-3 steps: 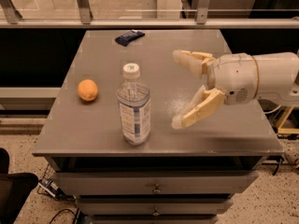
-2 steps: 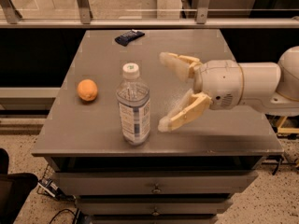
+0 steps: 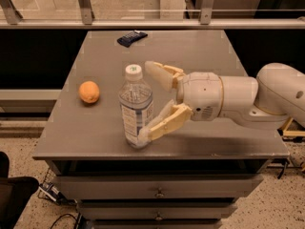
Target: Move blue plastic bottle near rxbar blueberry
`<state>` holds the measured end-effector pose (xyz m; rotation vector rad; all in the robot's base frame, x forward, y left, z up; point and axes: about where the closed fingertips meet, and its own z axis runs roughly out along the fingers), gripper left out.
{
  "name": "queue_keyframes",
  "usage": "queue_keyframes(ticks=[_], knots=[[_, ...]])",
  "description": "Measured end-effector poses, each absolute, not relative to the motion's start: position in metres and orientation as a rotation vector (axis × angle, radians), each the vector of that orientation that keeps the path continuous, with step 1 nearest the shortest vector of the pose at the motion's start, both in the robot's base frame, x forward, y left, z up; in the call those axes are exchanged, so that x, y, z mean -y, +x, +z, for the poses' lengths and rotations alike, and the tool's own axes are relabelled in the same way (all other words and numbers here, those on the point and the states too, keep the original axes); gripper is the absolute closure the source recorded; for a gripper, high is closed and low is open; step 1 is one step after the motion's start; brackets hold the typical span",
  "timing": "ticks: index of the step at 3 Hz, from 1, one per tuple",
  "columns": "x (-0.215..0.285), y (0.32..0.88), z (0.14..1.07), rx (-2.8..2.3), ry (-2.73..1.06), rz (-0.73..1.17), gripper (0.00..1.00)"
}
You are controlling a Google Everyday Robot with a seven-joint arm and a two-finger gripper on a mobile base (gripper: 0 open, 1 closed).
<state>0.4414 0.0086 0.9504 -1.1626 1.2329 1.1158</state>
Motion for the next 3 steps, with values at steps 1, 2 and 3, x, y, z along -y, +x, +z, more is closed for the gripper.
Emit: queue_keyframes(ticks=[1, 2, 3], knots=[[-0.0199, 0.4445, 0.943, -1.214, -1.15, 1.109, 0.18], [-0.0218, 0.4437, 0.9441, -1.211, -1.155, 1.108, 0.41], [-0.0241, 0.4428, 0.9449, -1.209, -1.159, 1.11, 0.64]])
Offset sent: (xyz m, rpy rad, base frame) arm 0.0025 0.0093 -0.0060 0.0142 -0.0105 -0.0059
